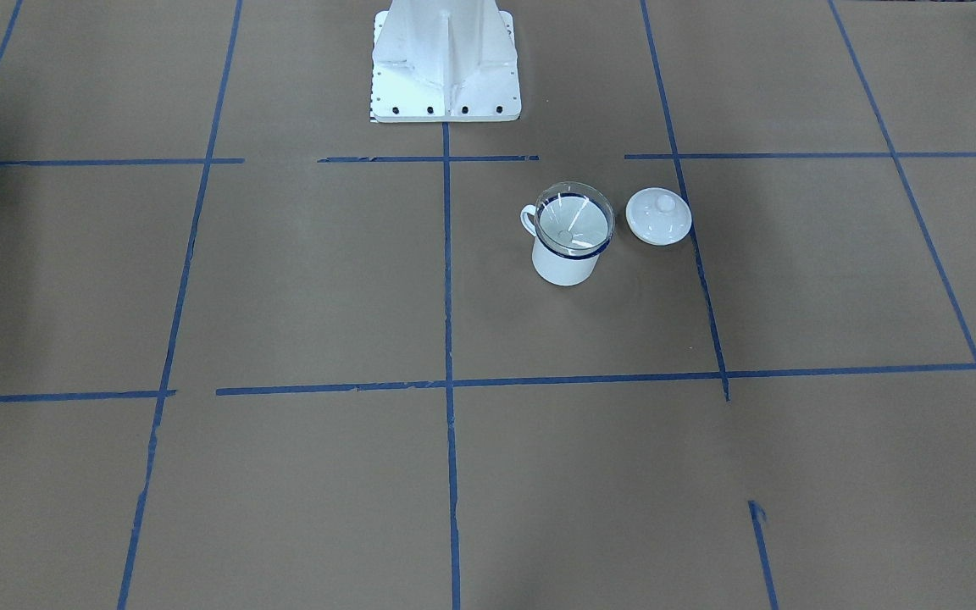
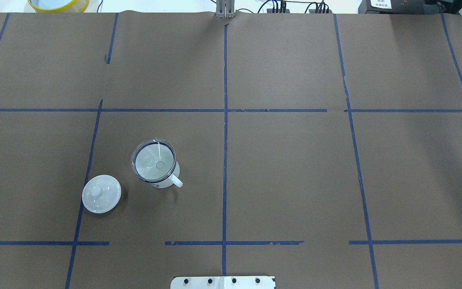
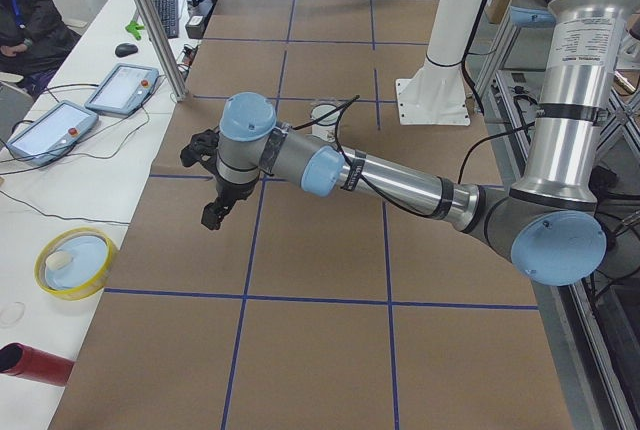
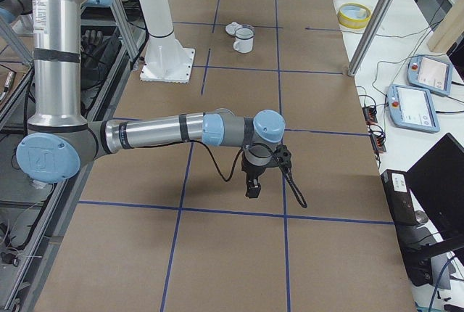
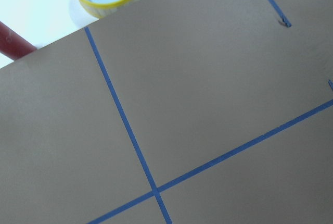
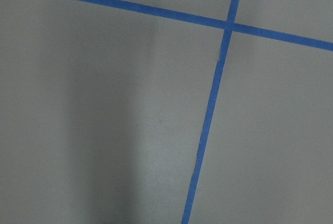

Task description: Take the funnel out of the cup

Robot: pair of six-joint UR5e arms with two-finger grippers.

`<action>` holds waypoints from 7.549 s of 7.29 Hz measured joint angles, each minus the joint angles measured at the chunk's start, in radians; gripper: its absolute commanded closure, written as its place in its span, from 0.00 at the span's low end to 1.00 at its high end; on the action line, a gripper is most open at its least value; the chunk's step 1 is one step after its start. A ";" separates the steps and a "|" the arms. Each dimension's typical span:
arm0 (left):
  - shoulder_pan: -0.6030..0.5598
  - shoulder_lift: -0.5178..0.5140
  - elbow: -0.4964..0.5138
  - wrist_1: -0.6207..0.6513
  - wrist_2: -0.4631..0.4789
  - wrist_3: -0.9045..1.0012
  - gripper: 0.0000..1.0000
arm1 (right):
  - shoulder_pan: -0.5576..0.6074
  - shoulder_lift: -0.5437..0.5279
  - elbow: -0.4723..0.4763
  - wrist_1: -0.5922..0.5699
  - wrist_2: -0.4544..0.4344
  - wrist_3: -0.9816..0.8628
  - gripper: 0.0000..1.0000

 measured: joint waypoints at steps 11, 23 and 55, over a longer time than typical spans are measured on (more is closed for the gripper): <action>0.890 -0.442 -0.220 0.239 0.396 -1.404 0.00 | 0.000 0.000 0.000 0.000 0.000 0.000 0.00; 1.040 -0.455 -0.104 0.134 0.443 -1.425 1.00 | 0.000 0.000 0.000 0.000 0.000 0.000 0.00; 0.794 -0.123 -0.343 -0.070 0.537 -1.371 0.00 | 0.000 0.000 0.000 0.000 0.000 0.000 0.00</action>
